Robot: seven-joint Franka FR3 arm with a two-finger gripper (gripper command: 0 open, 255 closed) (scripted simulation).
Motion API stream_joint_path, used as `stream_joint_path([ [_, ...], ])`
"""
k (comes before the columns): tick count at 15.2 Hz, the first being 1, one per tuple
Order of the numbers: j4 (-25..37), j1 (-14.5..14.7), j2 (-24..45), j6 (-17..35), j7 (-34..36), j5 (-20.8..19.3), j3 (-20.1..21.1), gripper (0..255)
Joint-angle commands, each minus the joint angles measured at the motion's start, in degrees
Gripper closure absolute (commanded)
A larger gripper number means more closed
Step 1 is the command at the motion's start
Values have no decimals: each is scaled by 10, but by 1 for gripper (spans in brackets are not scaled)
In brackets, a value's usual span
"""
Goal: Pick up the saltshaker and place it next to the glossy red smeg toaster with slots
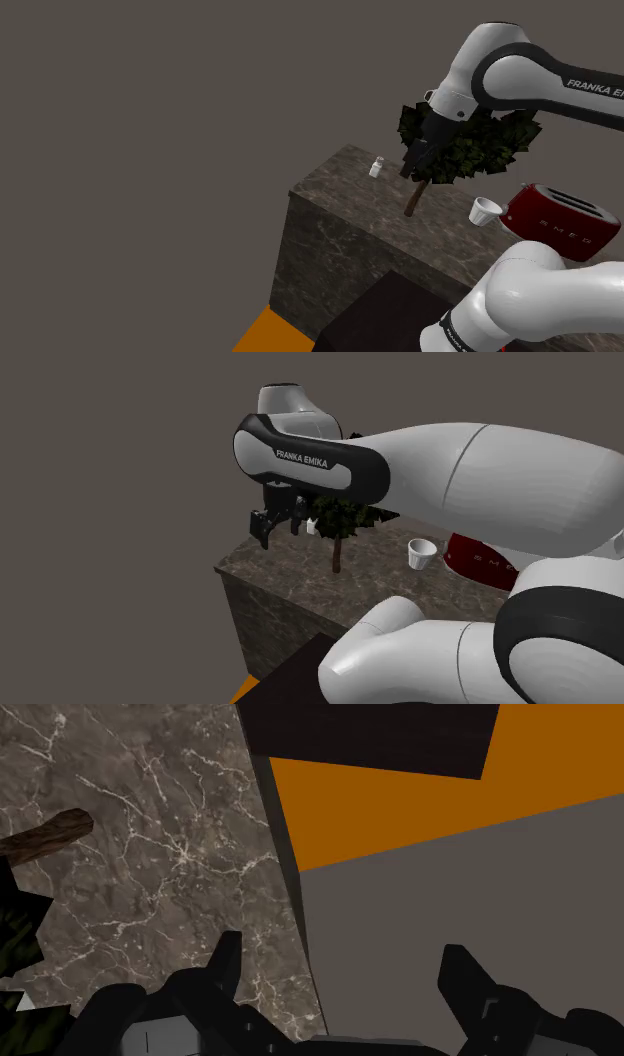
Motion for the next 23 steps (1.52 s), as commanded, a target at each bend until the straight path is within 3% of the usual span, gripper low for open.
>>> stream_joint_path([
  [1,0,0,0,0,0,0,0,0],
  [13,9,-23,158,166,-169,-79,-123,0],
  [18,48,-21,251,231,-241,-82,-174,0],
  [23,105,-15,355,285,-322,-57,-219,0],
])
